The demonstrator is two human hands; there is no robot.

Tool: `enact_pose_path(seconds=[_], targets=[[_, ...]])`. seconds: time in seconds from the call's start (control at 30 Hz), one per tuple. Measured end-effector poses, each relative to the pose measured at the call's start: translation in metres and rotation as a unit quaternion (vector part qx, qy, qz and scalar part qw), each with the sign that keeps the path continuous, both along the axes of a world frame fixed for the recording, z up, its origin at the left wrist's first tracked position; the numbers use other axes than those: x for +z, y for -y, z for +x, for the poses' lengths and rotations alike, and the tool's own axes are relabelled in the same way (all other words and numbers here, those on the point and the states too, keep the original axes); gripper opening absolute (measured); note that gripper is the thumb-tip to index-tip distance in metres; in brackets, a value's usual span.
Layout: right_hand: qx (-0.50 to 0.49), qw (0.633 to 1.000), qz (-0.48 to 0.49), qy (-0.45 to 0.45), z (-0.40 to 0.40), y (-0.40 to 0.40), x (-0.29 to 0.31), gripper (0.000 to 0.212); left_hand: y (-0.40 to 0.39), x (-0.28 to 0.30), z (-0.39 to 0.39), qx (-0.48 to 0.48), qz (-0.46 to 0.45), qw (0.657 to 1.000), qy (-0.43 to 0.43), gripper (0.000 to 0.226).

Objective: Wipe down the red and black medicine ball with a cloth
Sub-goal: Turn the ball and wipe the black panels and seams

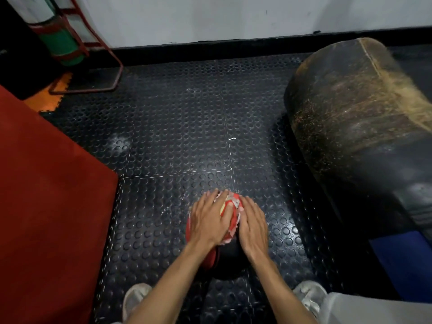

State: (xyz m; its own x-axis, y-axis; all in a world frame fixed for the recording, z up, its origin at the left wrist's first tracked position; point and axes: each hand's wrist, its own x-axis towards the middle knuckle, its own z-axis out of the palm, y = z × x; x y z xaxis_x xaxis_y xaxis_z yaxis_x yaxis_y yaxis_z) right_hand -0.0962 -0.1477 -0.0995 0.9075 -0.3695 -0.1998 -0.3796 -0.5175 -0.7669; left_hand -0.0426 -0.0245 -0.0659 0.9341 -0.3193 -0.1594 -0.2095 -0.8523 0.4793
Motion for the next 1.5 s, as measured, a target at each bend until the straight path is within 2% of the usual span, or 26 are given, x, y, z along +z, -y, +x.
enact_pose_path(seconds=[0.07, 0.13, 0.2, 0.3, 0.4, 0.47, 0.53, 0.6, 0.63, 0.7, 0.77, 0.8, 0.83, 0.9, 0.97, 1.03, 1.07, 1.13, 1.2, 1.23, 1.27, 1.3, 1.33, 1.4, 1.5], targets=[[-0.002, 1.0, 0.008, -0.006, -0.002, -0.005, 0.0, 0.067, -0.003, 0.001, 0.029, 0.002, -0.014, 0.999, -0.049, 0.049], [0.021, 1.0, 0.007, 0.003, -0.005, -0.015, 0.0, 0.067, -0.01, 0.004, 0.063, 0.084, -0.028, 0.984, -0.152, 0.047], [0.047, 0.998, -0.023, 0.016, -0.002, -0.023, 0.003, 0.066, -0.013, 0.001, 0.077, 0.159, 0.014, 0.966, -0.202, 0.054], [0.041, 0.997, -0.07, -0.009, 0.003, -0.024, 0.011, 0.066, -0.014, -0.005, 0.063, 0.231, 0.04, 0.956, -0.175, 0.057], [-0.028, 0.995, -0.093, 0.037, -0.007, -0.039, 0.019, 0.062, -0.011, -0.006, 0.052, 0.24, 0.005, 0.959, -0.148, 0.056], [-0.018, 0.992, -0.12, 0.037, -0.02, -0.051, 0.018, 0.065, -0.013, -0.005, 0.052, 0.21, -0.064, 0.962, -0.161, 0.052], [-0.013, 0.993, -0.118, 0.016, -0.017, -0.046, 0.016, 0.068, -0.022, -0.008, 0.047, 0.18, -0.187, 0.95, -0.176, 0.044], [0.002, 0.995, -0.099, -0.001, 0.001, -0.021, 0.015, 0.066, -0.03, -0.019, 0.034, 0.176, -0.295, 0.928, -0.143, 0.038], [0.021, 0.996, -0.09, -0.011, 0.014, -0.007, 0.016, 0.065, -0.03, -0.024, 0.026, 0.185, -0.31, 0.926, -0.115, 0.04], [0.064, 0.994, -0.078, -0.039, 0.041, 0.013, 0.019, 0.061, -0.019, -0.035, 0.009, 0.252, -0.283, 0.924, -0.054, 0.051], [0.092, 0.99, -0.076, -0.07, 0.065, 0.021, 0.02, 0.056, 0.002, -0.034, -0.01, 0.349, -0.255, 0.902, -0.018, 0.063], [0.104, 0.988, -0.077, -0.078, 0.076, 0.021, 0.022, 0.055, 0.01, -0.032, -0.019, 0.367, -0.244, 0.898, 0.003, 0.067], [0.117, 0.987, -0.079, -0.082, 0.084, 0.02, 0.023, 0.054, 0.016, -0.032, -0.028, 0.347, -0.224, 0.91, 0.031, 0.069], [0.134, 0.984, -0.085, -0.086, 0.09, 0.017, 0.026, 0.052, 0.017, -0.04, -0.039, 0.235, -0.153, 0.954, 0.109, 0.066], [0.124, 0.986, -0.081, -0.082, 0.089, 0.017, 0.028, 0.048, 0.009, -0.044, -0.025, 0.141, -0.114, 0.972, 0.148, 0.064], [0.097, 0.991, -0.065, -0.071, 0.088, 0.019, 0.026, 0.045, 0.004, -0.04, 0.002, 0.107, -0.101, 0.982, 0.116, 0.062], [0.084, 0.993, -0.056, -0.064, 0.088, 0.02, 0.026, 0.045, 0.005, -0.033, 0.017, 0.102, -0.101, 0.986, 0.08, 0.06], [0.051, 0.996, -0.029, -0.063, 0.088, 0.024, 0.023, 0.047, 0.004, -0.027, 0.051, 0.133, -0.157, 0.978, -0.029, 0.05], [0.027, 0.997, -0.011, -0.068, 0.086, 0.026, 0.021, 0.048, -0.005, -0.024, 0.071, 0.239, -0.229, 0.934, -0.138, 0.045], [0.021, 0.997, -0.008, -0.073, 0.086, 0.027, 0.021, 0.049, -0.009, -0.028, 0.072, 0.302, -0.246, 0.907, -0.163, 0.047], [0.019, 0.997, -0.007, -0.079, 0.089, 0.027, 0.022, 0.049, -0.009, -0.032, 0.063, 0.349, -0.244, 0.891, -0.155, 0.048], [0.019, 0.997, -0.008, -0.081, 0.093, 0.028, 0.022, 0.049, -0.005, -0.037, 0.048, 0.376, -0.229, 0.891, -0.112, 0.049], [0.021, 0.996, -0.01, -0.082, 0.096, 0.028, 0.023, 0.049, 0.003, -0.039, 0.025, 0.369, -0.202, 0.906, -0.051, 0.052], [0.026, 0.996, -0.012, -0.086, 0.099, 0.029, 0.021, 0.048, 0.024, -0.03, -0.019, 0.269, -0.136, 0.952, 0.046, 0.06], [0.005, 0.998, 0.003, -0.07, 0.091, 0.03, 0.015, 0.05, 0.026, -0.027, 0.003, 0.18, -0.094, 0.978, 0.054, 0.06]])
